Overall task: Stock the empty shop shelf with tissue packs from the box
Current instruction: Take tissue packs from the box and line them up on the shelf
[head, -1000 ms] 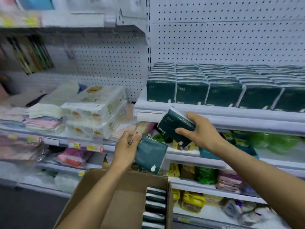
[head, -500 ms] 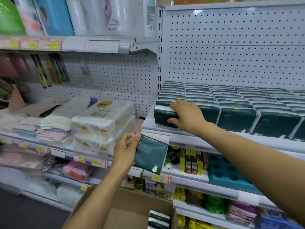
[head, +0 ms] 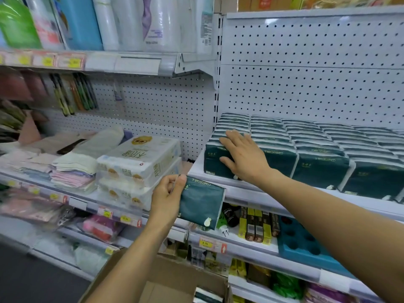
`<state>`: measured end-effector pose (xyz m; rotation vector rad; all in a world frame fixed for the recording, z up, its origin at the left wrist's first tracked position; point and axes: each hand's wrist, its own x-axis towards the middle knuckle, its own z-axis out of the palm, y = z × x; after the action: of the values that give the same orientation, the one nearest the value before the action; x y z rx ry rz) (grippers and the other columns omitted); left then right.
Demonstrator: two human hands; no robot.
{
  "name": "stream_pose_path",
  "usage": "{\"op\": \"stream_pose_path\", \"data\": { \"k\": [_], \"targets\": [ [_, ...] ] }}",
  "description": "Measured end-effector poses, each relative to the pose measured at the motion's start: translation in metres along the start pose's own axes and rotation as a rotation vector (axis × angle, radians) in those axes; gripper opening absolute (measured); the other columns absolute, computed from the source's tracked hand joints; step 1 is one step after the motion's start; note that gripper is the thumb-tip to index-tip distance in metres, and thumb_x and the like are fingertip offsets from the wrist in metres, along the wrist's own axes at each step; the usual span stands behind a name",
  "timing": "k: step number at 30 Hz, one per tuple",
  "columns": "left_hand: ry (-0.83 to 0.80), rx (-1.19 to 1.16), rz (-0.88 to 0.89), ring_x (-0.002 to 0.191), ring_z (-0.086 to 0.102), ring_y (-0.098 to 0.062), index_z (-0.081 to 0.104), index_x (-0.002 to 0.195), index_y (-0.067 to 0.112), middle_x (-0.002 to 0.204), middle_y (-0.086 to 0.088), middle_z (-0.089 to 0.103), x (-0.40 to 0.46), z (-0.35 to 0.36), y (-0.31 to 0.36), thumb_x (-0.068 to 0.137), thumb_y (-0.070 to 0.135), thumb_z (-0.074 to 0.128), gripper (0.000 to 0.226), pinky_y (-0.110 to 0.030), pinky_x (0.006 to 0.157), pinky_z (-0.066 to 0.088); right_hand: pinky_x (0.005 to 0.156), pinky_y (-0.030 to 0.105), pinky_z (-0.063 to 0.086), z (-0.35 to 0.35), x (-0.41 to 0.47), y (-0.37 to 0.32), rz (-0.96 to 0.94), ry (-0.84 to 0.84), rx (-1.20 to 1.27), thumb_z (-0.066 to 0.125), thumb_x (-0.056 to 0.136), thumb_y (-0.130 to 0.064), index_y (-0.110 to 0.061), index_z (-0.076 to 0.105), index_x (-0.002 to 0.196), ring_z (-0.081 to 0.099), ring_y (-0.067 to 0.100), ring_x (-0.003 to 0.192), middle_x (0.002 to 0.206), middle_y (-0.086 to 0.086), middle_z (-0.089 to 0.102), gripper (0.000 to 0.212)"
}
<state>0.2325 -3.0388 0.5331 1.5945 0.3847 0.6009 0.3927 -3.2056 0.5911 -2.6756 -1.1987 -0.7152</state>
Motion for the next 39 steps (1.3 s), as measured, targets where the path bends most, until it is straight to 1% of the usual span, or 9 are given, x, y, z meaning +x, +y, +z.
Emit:
{"op": "stream_pose_path", "data": {
  "k": [4, 8, 12, 16, 18, 22, 27, 34, 39],
  "targets": [
    [0.004, -0.005, -0.003, 0.092, 0.068, -0.018, 0.063, 0.099, 0.019, 0.097, -0.003, 0.072, 0.002, 0.002, 0.001, 0.096, 0.043, 0.055, 0.026, -0.036, 0.078, 0.055, 0.119, 0.048, 0.008, -0.004, -0.002, 0.0, 0.018, 0.034, -0.03, 0.044, 0.098, -0.048, -0.017, 0.036, 0.147, 0.022, 0.025, 0.146, 0.156, 0.007, 0.031, 0.059],
    [-0.012, -0.039, 0.023, 0.088, 0.068, -0.012, 0.063, 0.1, 0.019, 0.096, 0.0, 0.072, 0.0, 0.009, 0.005, 0.097, 0.043, 0.053, 0.026, -0.03, 0.073, 0.052, 0.1, 0.044, 0.041, -0.023, -0.026, -0.019, -0.116, 0.249, 0.205, 0.04, 0.096, -0.049, -0.013, 0.057, 0.13, 0.052, 0.027, 0.119, 0.128, 0.006, 0.059, 0.053],
    [-0.038, -0.083, 0.097, 0.078, 0.067, -0.003, 0.063, 0.098, 0.021, 0.087, 0.005, 0.072, -0.004, 0.023, 0.013, 0.098, 0.037, 0.053, 0.019, -0.023, 0.067, 0.051, 0.098, 0.037, 0.046, -0.029, -0.061, -0.04, 0.059, -0.099, 0.556, 0.05, 0.085, -0.068, -0.032, 0.049, 0.135, 0.055, 0.009, 0.114, 0.127, -0.01, 0.059, 0.062],
    [-0.14, -0.071, 0.196, 0.077, 0.066, 0.0, 0.061, 0.101, 0.02, 0.086, 0.007, 0.071, -0.014, 0.042, 0.021, 0.099, 0.032, 0.051, 0.016, -0.016, 0.063, 0.05, 0.092, 0.037, 0.054, -0.03, -0.081, -0.029, 0.179, -0.151, 0.962, 0.076, 0.08, -0.039, -0.029, 0.058, 0.124, 0.062, 0.005, 0.106, 0.115, -0.013, 0.066, 0.049],
    [-0.162, -0.015, 0.264, 0.087, 0.064, 0.004, 0.059, 0.109, 0.024, 0.097, 0.009, 0.068, -0.011, 0.047, 0.026, 0.099, 0.04, 0.046, 0.023, -0.016, 0.073, 0.051, 0.086, 0.037, 0.056, -0.037, -0.091, -0.014, 0.173, -0.084, 0.918, 0.077, 0.08, -0.036, -0.033, 0.061, 0.118, 0.064, 0.004, 0.099, 0.109, -0.014, 0.067, 0.041],
    [-0.064, 0.162, 0.341, 0.118, 0.046, 0.001, 0.043, 0.137, 0.026, 0.131, 0.011, 0.049, 0.018, 0.047, 0.034, 0.094, 0.053, 0.048, 0.051, -0.026, 0.102, 0.038, 0.092, 0.036, 0.053, -0.054, -0.109, 0.026, 0.227, 0.093, 0.713, 0.067, 0.074, -0.059, -0.047, 0.056, 0.12, 0.062, 0.003, 0.107, 0.118, -0.023, 0.063, 0.049],
    [-0.2, 0.489, 0.442, 0.144, 0.017, -0.01, 0.02, 0.152, 0.03, 0.157, 0.01, 0.015, 0.045, 0.065, 0.028, 0.09, 0.048, 0.063, 0.077, -0.031, 0.113, 0.021, 0.091, 0.037, 0.053, -0.059, -0.111, 0.062, 0.216, 0.232, 0.324, 0.071, 0.081, -0.046, -0.034, 0.057, 0.129, 0.057, 0.012, 0.114, 0.123, -0.012, 0.063, 0.051],
    [-0.225, 0.516, 0.389, 0.144, 0.021, -0.015, 0.022, 0.153, 0.026, 0.157, 0.003, 0.015, 0.062, 0.089, 0.027, 0.084, 0.034, 0.075, 0.087, -0.028, 0.113, 0.021, 0.075, 0.042, 0.048, -0.032, -0.096, 0.079, 0.071, 0.192, 0.059, 0.074, 0.082, -0.038, -0.021, 0.062, 0.124, 0.054, 0.028, 0.096, 0.102, 0.003, 0.06, 0.047],
    [-0.207, 0.527, 0.398, 0.142, 0.024, -0.014, 0.027, 0.151, 0.022, 0.156, 0.002, 0.016, 0.061, 0.091, 0.026, 0.086, 0.031, 0.073, 0.08, -0.021, 0.107, 0.02, 0.098, 0.047, 0.038, -0.022, -0.089, 0.082, 0.052, 0.271, -0.1, 0.066, 0.087, -0.044, -0.022, 0.06, 0.126, 0.043, 0.029, 0.125, 0.136, 0.007, 0.053, 0.045]
  ]
}}
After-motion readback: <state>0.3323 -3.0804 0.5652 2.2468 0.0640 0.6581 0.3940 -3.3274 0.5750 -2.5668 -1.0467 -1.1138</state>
